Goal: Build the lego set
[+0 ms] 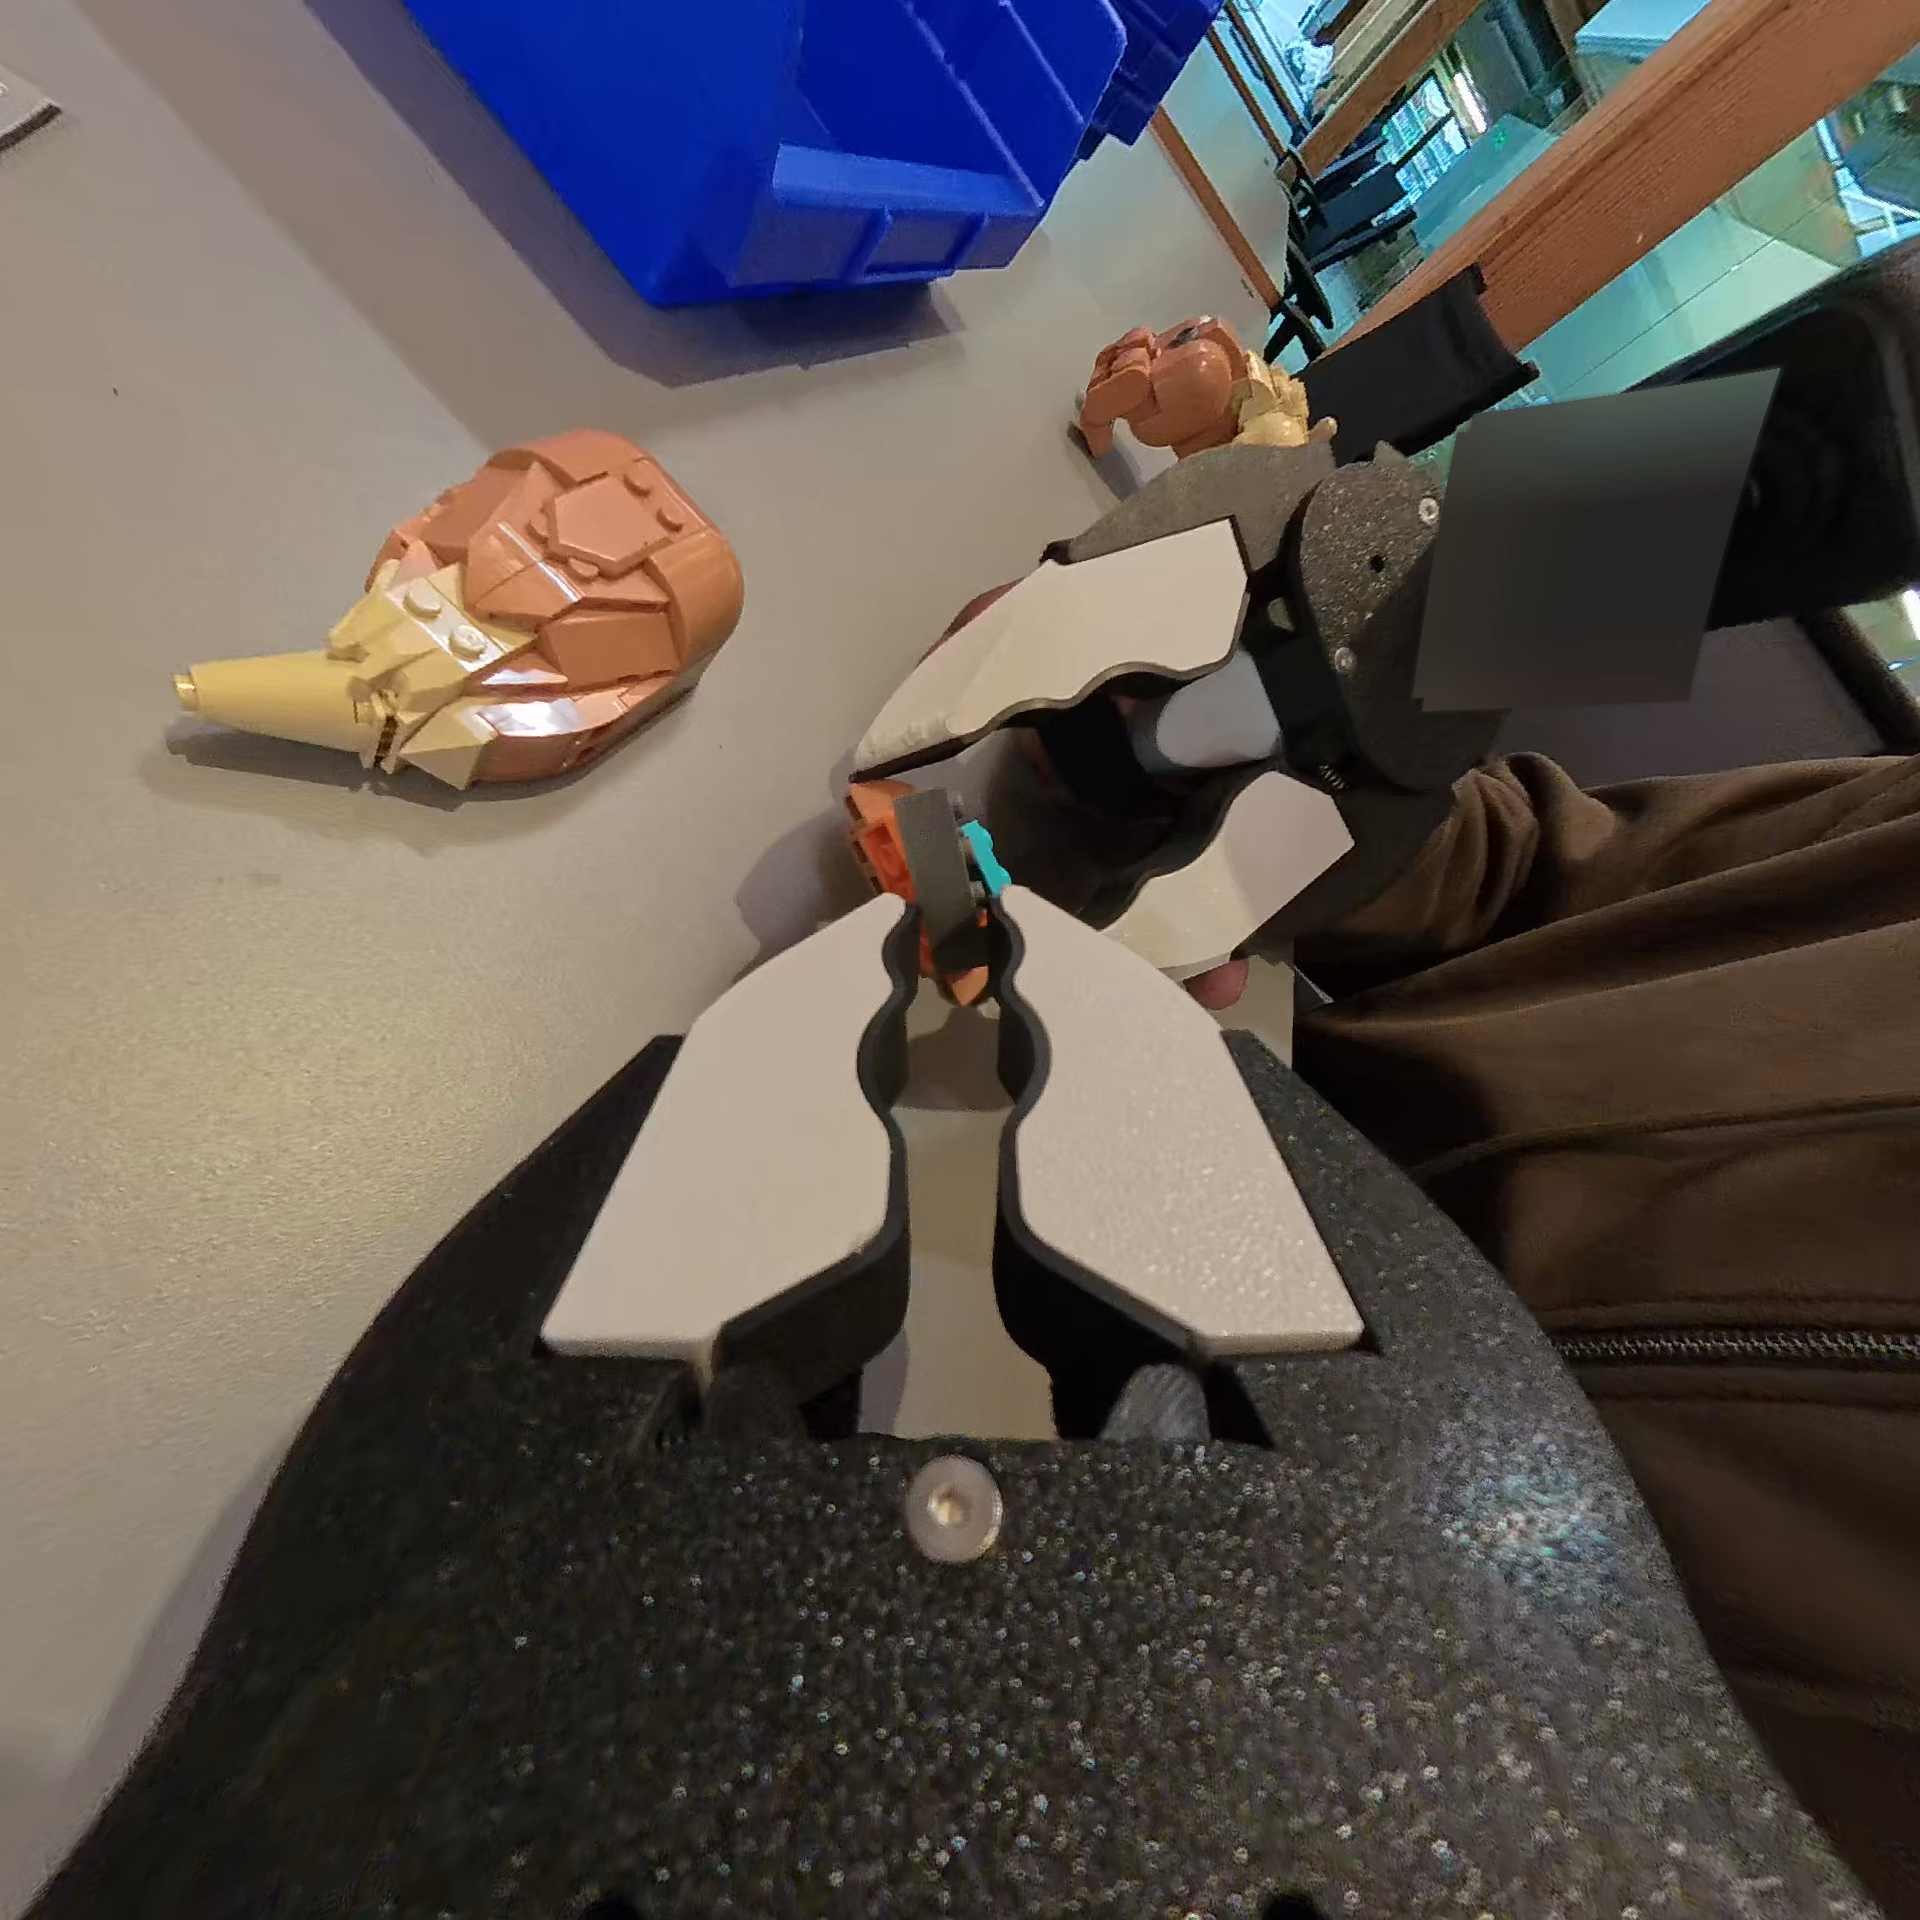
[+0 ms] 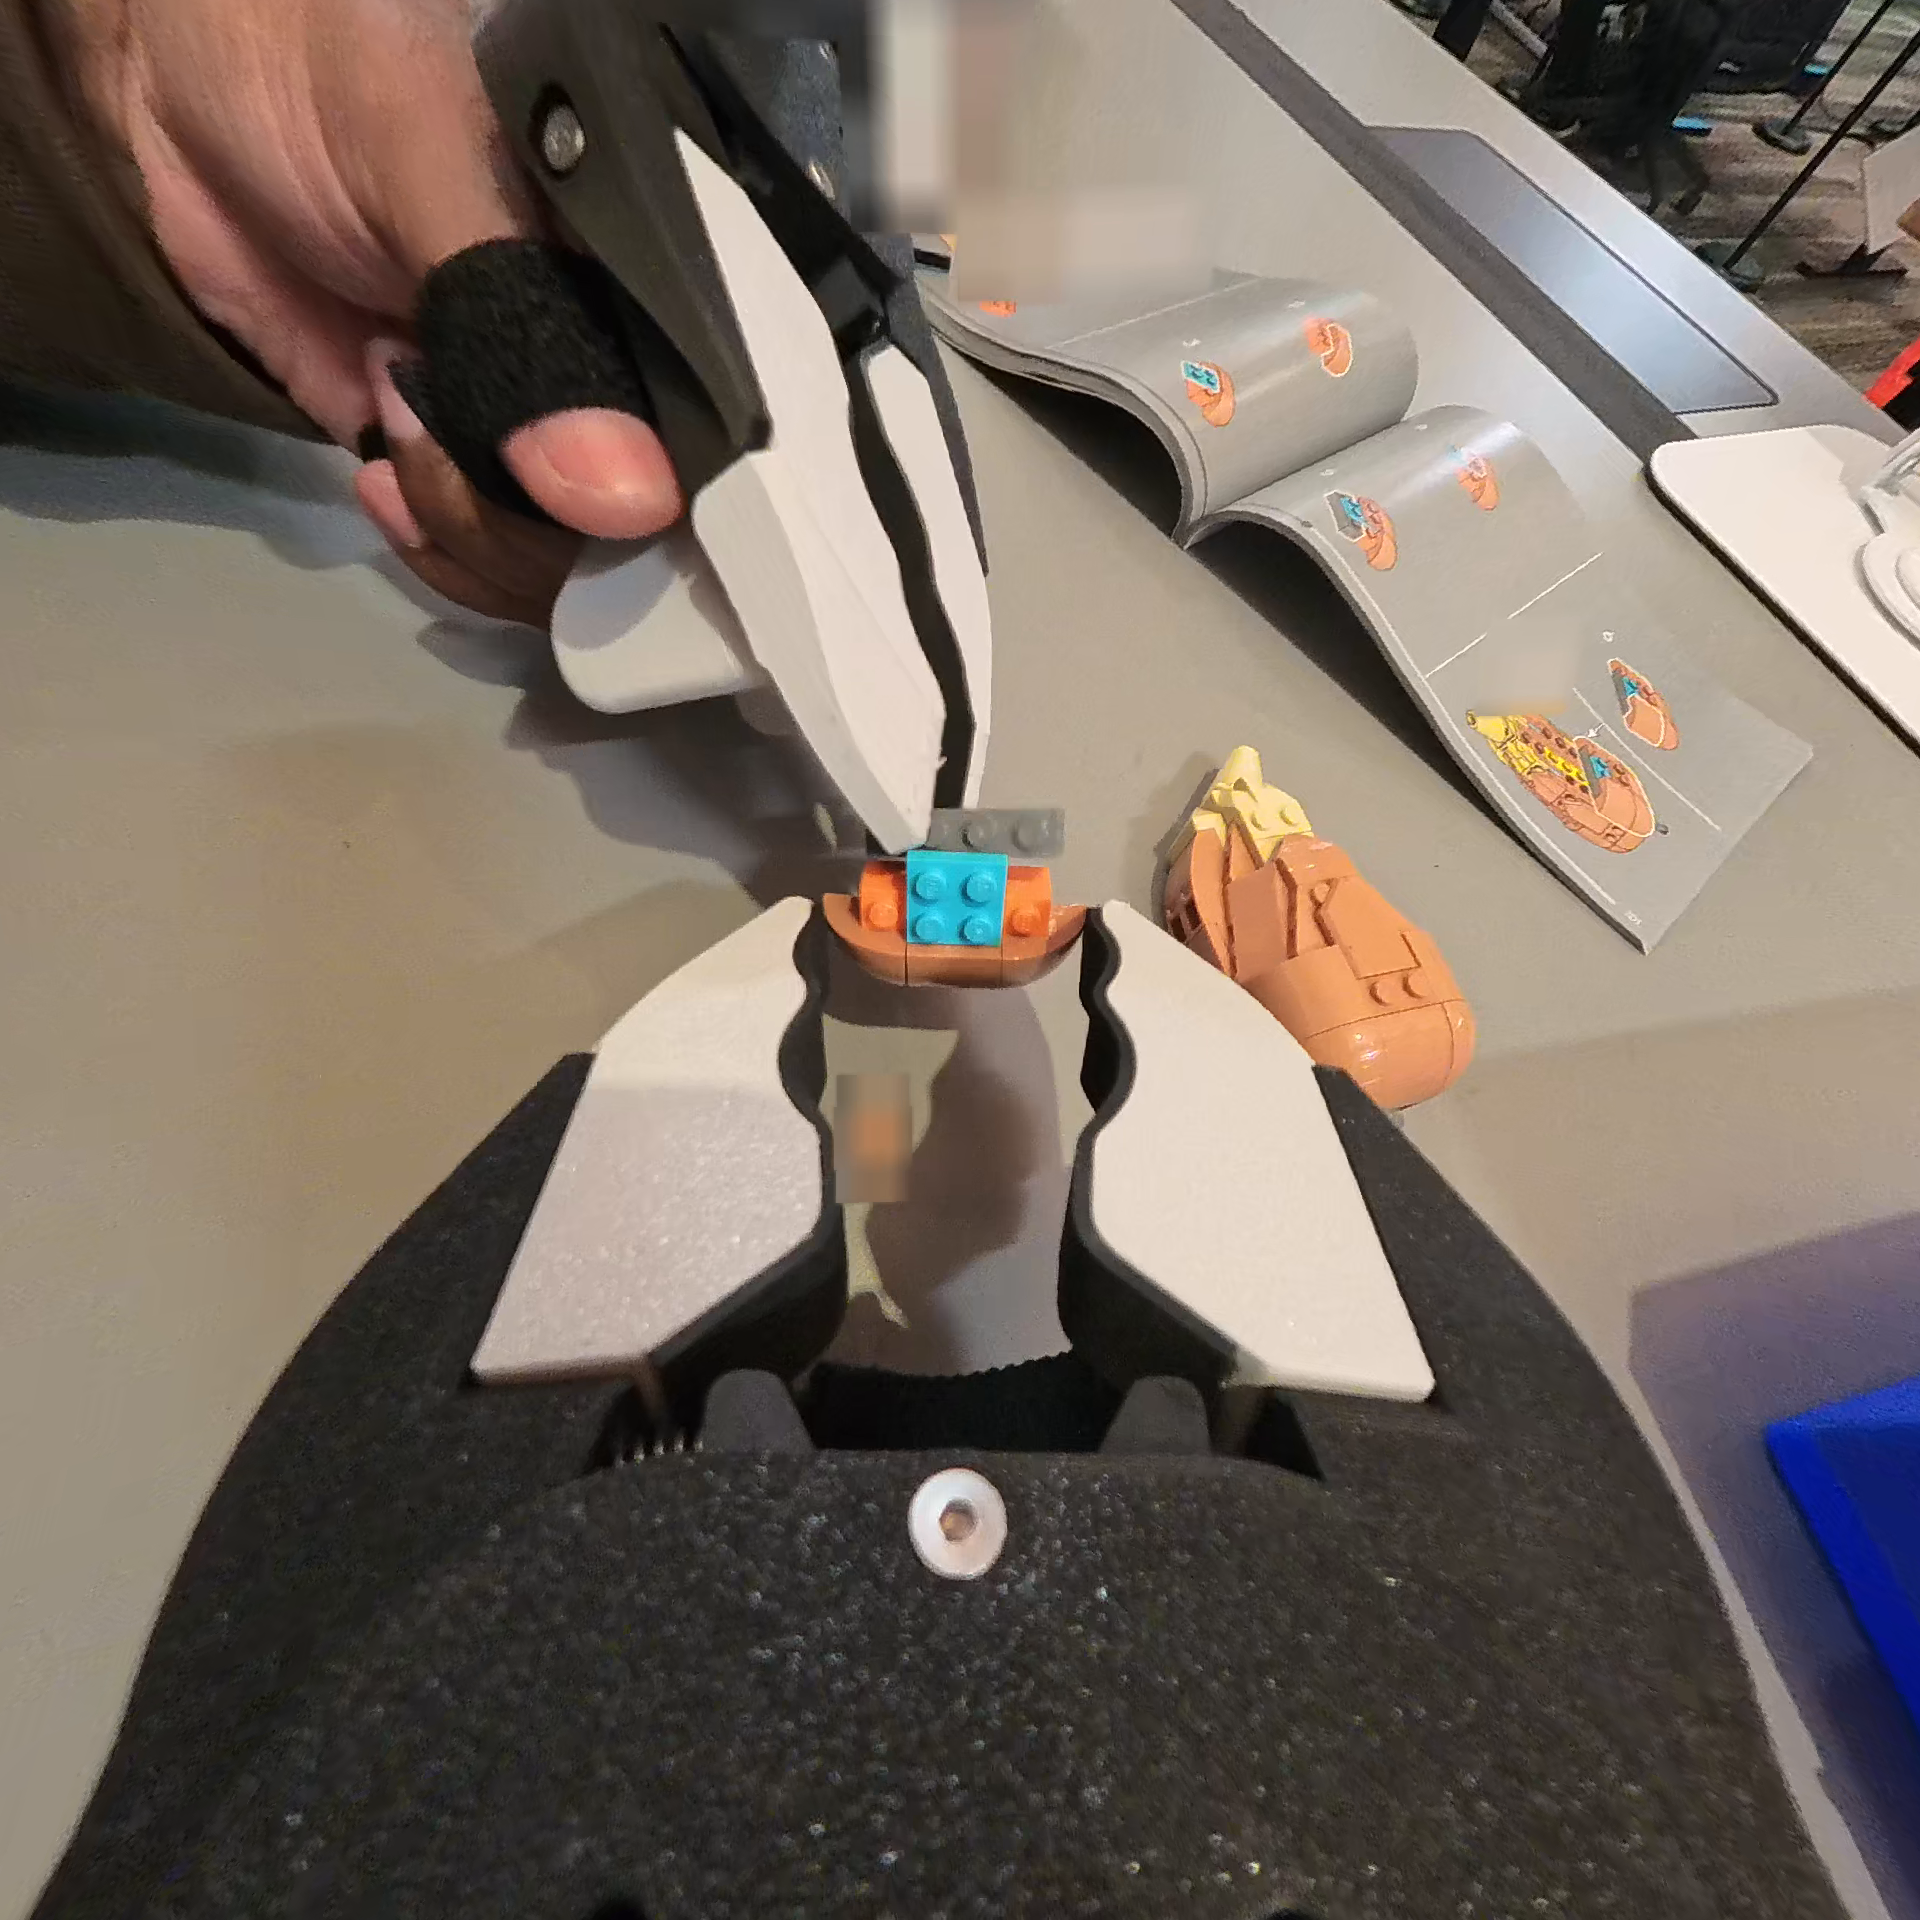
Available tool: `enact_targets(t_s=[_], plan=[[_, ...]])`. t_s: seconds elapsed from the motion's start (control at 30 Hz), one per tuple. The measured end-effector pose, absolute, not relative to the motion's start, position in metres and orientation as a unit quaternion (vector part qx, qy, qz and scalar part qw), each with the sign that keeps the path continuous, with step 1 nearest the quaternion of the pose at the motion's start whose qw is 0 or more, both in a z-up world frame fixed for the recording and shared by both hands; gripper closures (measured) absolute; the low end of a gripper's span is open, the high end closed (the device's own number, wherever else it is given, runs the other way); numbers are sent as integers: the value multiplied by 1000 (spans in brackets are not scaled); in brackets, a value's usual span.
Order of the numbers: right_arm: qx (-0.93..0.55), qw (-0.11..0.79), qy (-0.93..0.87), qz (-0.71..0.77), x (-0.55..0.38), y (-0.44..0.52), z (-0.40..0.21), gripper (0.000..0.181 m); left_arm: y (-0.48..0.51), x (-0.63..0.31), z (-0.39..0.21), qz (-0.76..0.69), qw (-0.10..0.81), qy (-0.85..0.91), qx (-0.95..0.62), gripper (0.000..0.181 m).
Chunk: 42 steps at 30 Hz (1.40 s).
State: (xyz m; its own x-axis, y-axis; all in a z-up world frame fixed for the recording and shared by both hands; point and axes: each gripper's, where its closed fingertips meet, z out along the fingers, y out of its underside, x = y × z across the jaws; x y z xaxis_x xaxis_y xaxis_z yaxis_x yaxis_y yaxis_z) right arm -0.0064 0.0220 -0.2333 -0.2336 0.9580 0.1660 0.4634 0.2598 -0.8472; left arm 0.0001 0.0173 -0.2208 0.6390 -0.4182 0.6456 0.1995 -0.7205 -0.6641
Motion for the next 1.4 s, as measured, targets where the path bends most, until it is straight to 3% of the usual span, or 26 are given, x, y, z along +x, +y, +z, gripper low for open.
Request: enact_targets(t_s=[0.5,1.0,1.4], plan=[[-501,361,-714,330,-7,21,-236,134,16,2,-223,-399,364,69,-839,168],[-495,362,-719,327,-7,19,-237,134,10,3,-226,-278,360,231,-860,167],[-494,363,-723,319,-7,19,-239,134,11,6,-227,-264,334,239,-873,165]])
